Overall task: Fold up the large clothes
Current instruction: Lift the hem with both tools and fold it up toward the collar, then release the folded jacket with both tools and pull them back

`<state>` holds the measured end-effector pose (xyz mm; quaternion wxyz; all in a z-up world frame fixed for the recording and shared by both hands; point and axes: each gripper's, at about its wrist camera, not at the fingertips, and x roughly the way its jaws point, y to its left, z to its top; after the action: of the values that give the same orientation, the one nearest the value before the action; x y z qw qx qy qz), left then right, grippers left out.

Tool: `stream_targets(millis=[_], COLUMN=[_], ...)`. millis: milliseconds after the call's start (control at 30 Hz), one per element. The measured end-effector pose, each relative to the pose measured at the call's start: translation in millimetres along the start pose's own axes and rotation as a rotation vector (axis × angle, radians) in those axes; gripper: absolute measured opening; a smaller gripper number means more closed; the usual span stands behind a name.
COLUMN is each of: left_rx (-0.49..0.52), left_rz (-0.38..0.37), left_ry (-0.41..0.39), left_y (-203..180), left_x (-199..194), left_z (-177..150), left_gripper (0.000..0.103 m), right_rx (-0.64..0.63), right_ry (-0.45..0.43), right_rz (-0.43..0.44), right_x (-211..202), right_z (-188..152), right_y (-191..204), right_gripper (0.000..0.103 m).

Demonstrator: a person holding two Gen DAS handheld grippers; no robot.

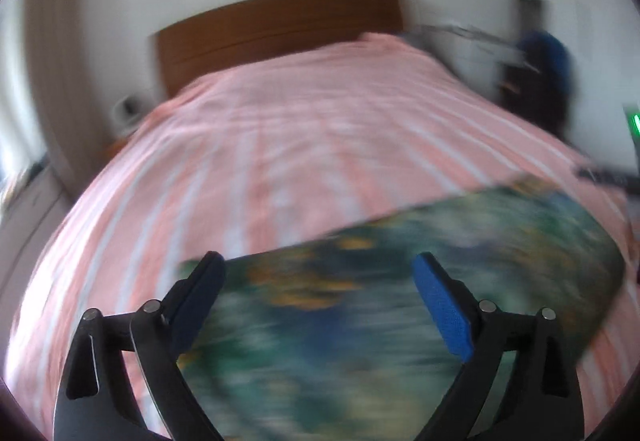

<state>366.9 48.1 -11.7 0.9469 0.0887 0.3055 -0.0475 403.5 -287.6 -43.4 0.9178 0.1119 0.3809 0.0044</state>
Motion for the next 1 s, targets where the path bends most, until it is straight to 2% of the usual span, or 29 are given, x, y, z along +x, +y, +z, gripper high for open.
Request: stream_targets(millis=[100, 167, 233, 300, 400, 433, 500, 600, 667, 767, 833, 1000], left_rx=[0.172, 0.248, 0.286, 0.283, 0.311, 0.329, 0.347, 0.285, 0.182, 0.026, -0.038, -0.084], left_rz=[-0.033, -0.013, 0.025, 0.037, -0.029, -0.067, -0.120, -0.190, -0.236, -0.280, -0.276, -0.196], left_ry=[0.032, 0.107, 0.158, 0.137, 0.144, 0.168, 0.203, 0.249, 0.274, 0.287, 0.279, 0.282], left_y=[-69.7, -99.7, -116.6, -122.4, -139.2, -148.0, -159.4, -163.7, -159.3, -148.1, -145.3, -130.2], left_x=[14.1, 31.4, 36.3, 18.6, -21.1, -30.8, -51.9, -80.6, -96.4, -114.0, -125.6, -126.3], left_z=[-11.6, -35.2, -67.2, -89.3, -121.5, -130.6, -148.6, -165.8, -170.7, -176.4, -184.1, -190.7], left_gripper=[0.096, 0.094, 0.087, 0.087, 0.089, 0.092, 0.092, 0.092, 0.092, 0.093, 0.093, 0.093], right_rx=[-0.020, -0.053, -0.078, -0.092, -0.114, -0.113, -0.093, -0.062, -0.063, -0.144, -0.206, -0.219], right_ry=[-0.020, -0.005, 0.009, 0.021, 0.023, 0.014, 0.006, -0.014, -0.029, -0.009, -0.013, 0.009], right_rz=[0.083, 0.130, 0.164, 0.177, 0.156, 0.135, 0.119, 0.105, 0.094, 0.088, 0.073, 0.097], right_x=[-42.6, -63.6, -80.6, -97.9, -121.1, -129.9, -138.9, -154.4, -162.2, -160.3, -157.2, -149.3], right_z=[-18.9, -41.0, -66.1, -99.7, -157.4, -181.8, -207.7, -244.0, -259.7, -270.5, -276.3, -284.0], right_y=[4.6, 8.5, 7.4, 1.4, -12.1, -15.8, -21.2, -20.8, -16.5, -3.8, 5.3, 10.3], right_gripper=[0.095, 0.095, 0.095, 0.095, 0.095, 0.095, 0.095, 0.095, 0.095, 0.095, 0.095, 0.095])
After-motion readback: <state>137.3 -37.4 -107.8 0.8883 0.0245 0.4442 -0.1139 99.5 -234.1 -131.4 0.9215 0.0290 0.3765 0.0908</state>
